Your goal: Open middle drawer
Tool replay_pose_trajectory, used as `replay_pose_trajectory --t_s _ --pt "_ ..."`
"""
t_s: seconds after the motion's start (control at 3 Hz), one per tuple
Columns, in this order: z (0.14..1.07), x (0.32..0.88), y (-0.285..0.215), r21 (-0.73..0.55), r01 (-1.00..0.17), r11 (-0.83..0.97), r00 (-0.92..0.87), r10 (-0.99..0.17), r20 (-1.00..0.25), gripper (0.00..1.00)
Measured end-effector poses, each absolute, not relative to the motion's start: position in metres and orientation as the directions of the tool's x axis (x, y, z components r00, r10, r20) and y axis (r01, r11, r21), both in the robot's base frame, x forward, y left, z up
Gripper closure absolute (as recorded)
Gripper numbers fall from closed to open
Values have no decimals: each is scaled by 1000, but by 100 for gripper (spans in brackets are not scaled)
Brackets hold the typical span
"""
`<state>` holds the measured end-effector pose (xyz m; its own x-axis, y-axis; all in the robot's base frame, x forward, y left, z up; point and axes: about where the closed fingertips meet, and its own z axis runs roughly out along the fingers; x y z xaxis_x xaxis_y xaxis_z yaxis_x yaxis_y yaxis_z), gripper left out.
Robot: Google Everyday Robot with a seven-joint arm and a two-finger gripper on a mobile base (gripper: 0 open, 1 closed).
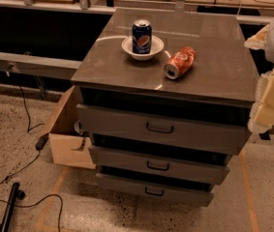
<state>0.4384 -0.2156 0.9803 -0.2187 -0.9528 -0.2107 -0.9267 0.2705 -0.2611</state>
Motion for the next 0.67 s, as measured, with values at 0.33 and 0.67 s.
replay_pose_trajectory --t_s 0.33,0.67 --pt "980 438 -216 -261 -927 270 -219 -953 -211 0" --pt "977 436 -220 -266 -921 284 -218 -943 -252 0"
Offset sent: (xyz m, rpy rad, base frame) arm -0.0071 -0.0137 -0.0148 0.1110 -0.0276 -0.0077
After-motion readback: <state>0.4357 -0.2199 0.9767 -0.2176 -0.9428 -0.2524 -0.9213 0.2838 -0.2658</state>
